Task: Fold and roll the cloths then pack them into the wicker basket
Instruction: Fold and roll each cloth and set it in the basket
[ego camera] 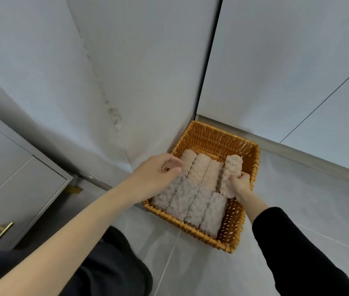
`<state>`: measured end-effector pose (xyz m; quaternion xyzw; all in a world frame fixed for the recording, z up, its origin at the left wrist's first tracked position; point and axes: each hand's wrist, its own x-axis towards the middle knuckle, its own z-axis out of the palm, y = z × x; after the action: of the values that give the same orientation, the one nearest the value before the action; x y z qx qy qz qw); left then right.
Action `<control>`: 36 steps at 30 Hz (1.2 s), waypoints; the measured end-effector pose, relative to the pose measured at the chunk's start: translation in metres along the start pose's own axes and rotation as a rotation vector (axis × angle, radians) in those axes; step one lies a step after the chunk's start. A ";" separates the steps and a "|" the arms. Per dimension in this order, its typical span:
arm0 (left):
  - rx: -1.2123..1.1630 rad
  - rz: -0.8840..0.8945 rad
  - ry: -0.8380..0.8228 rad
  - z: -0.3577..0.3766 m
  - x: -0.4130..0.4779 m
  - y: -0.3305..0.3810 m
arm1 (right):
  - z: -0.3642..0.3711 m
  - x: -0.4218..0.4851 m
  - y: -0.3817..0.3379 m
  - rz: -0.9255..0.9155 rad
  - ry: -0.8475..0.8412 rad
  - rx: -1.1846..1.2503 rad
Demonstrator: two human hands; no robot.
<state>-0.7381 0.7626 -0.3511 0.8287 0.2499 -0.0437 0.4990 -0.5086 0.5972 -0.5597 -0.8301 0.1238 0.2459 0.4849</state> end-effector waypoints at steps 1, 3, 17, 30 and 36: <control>-0.013 -0.012 -0.005 0.003 0.005 -0.005 | 0.006 0.007 0.005 0.002 0.020 -0.016; -0.018 -0.033 -0.001 0.006 0.009 -0.014 | 0.015 0.017 0.011 0.012 0.084 -0.032; -0.018 -0.125 -0.083 0.017 0.030 -0.043 | 0.034 0.052 0.034 0.094 -0.015 -0.278; -0.018 -0.093 -0.124 0.018 0.023 -0.040 | 0.019 0.041 0.030 -0.200 -0.106 -0.694; -0.059 -0.046 -0.087 0.011 0.008 -0.022 | 0.011 -0.024 -0.019 -0.426 -0.186 -0.451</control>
<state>-0.7390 0.7652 -0.3770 0.8048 0.2480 -0.0838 0.5327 -0.5241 0.6152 -0.5374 -0.8978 -0.1551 0.2351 0.3385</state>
